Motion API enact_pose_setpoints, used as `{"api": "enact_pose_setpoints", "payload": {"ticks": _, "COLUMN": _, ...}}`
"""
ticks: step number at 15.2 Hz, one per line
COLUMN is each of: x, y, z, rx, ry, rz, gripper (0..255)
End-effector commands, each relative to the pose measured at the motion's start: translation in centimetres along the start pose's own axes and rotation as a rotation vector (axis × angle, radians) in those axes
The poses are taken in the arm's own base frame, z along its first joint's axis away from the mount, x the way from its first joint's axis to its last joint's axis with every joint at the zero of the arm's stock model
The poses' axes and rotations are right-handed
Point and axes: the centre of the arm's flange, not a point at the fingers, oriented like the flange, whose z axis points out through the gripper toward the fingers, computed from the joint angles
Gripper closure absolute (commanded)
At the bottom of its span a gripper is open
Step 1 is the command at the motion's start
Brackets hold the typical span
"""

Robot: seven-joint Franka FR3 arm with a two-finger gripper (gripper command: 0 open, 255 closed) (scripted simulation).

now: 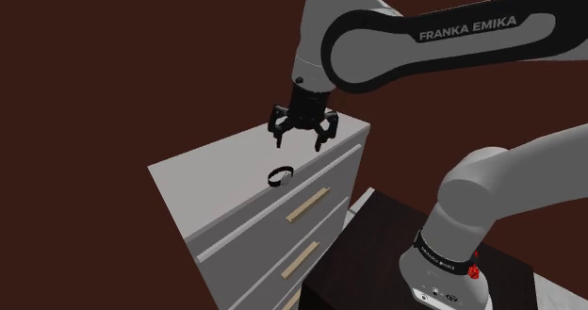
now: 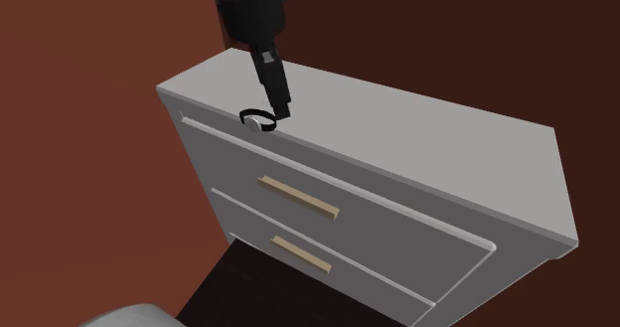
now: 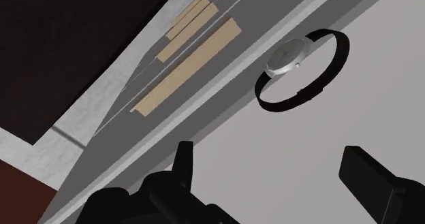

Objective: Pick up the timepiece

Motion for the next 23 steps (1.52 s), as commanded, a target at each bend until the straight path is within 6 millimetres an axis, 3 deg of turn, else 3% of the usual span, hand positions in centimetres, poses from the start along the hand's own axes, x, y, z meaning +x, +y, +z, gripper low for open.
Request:
{"api": "enact_pose_setpoints", "payload": {"ticks": 1, "x": -0.5, "y": -1.2, "z": 0.7, "rx": 0.006, "ry": 0.013, "rz": 0.088, "gripper": 0}}
{"api": "enact_pose_setpoints", "payload": {"ticks": 8, "x": -1.1, "y": -0.9, "z": 4.6, "rx": 0.006, "ry": 0.013, "rz": 0.088, "gripper": 0}}
{"api": "enact_pose_setpoints", "payload": {"ticks": 10, "x": -1.1, "y": -0.9, "z": 4.6, "rx": 0.006, "ry": 0.013, "rz": 0.088, "gripper": 0}}
{"api": "enact_pose_setpoints", "payload": {"ticks": 11, "x": -1.1, "y": -0.9, "z": 4.6, "rx": 0.006, "ry": 0.013, "rz": 0.088, "gripper": 255}}
{"api": "enact_pose_setpoints", "payload": {"ticks": 20, "x": -1.1, "y": -0.9, "z": 4.6, "rx": 0.006, "ry": 0.013, "rz": 0.088, "gripper": 255}}
{"api": "enact_pose_setpoints", "payload": {"ticks": 23, "x": -0.9, "y": -1.0, "z": 3.0, "rx": 0.006, "ry": 0.013, "rz": 0.088, "gripper": 255}}
